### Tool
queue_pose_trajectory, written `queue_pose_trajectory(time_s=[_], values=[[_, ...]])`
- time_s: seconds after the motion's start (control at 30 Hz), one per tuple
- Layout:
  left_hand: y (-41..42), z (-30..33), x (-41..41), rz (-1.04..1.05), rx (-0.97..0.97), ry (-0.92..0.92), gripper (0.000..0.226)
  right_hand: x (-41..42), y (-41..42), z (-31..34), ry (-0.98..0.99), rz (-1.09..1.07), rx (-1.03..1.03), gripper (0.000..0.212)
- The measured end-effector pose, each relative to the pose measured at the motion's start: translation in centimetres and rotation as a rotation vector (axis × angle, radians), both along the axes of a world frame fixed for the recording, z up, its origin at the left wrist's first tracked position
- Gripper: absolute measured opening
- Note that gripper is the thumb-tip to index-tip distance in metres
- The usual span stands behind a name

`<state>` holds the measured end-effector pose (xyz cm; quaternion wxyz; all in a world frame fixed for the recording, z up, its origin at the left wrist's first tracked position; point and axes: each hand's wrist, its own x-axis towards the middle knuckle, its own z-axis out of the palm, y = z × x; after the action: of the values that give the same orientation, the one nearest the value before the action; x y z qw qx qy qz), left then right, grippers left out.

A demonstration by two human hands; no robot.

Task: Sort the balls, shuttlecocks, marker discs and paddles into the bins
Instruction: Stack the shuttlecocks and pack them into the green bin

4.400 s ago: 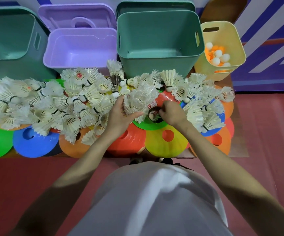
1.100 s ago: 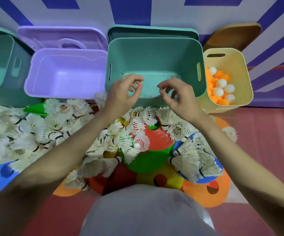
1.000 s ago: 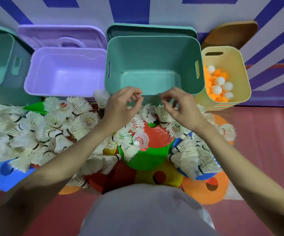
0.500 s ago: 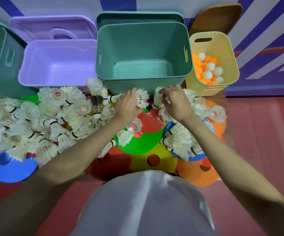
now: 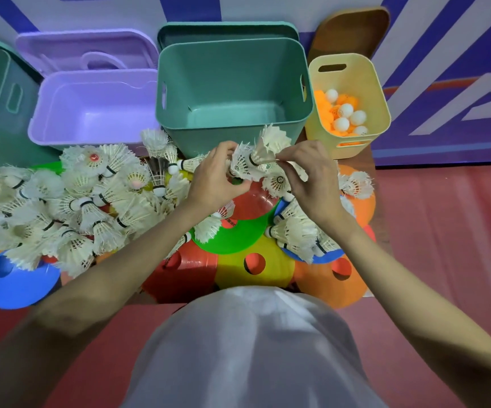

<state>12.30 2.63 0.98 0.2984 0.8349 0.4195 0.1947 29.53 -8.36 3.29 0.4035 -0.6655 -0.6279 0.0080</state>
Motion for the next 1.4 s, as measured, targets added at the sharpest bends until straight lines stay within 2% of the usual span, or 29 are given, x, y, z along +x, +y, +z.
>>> queue_pose_trajectory(time_s=[0.23,0.37,0.47,0.57,0.7,0.8,0.9,1.2,1.27,1.4], values=[[-3.2,0.4,-1.9,0.017,-0.165,-0.217,0.065,-2.3,-1.0,-0.3,0.014,0.167,-0.048,0.013],[-4.8,0.0,-3.3,0.085,-0.197,-0.27,0.063,-3.2,-2.2,-0.2,0.056,0.196,-0.093,0.024],[-5.8,-0.5,-4.4,0.109,-0.224,-0.291,0.06,-3.4,-3.6,-0.5,0.131,0.11,-0.094,0.029],[-6.7,-0.7,-5.2,0.114,-0.253,-0.284,0.061,-3.2,-5.6,-1.7,0.196,-0.069,-0.119,0.025],[-7.8,-1.0,-6.0,0.096,-0.273,-0.272,0.061,-3.1,-7.9,-4.3,0.215,-0.291,-0.367,0.034],[-8.3,-1.3,-6.4,0.081,-0.293,-0.264,0.063,-3.4,-8.4,-5.8,0.14,-0.276,-0.559,0.035],[-8.4,-1.5,-6.8,0.076,-0.33,-0.265,0.063,-4.2,-8.3,-6.2,0.14,-0.249,-0.6,0.025],[-7.8,-1.6,-8.2,0.078,-0.349,-0.237,0.068,-5.6,-7.4,-6.3,0.131,-0.282,-0.575,0.018],[-7.8,-1.7,-8.5,0.091,-0.353,-0.235,0.066,-6.0,-7.6,-5.7,0.138,-0.317,-0.457,0.018],[-7.8,-1.9,-8.9,0.116,-0.359,-0.222,0.062,-7.0,-7.8,-3.0,0.18,-0.331,-0.059,0.014]])
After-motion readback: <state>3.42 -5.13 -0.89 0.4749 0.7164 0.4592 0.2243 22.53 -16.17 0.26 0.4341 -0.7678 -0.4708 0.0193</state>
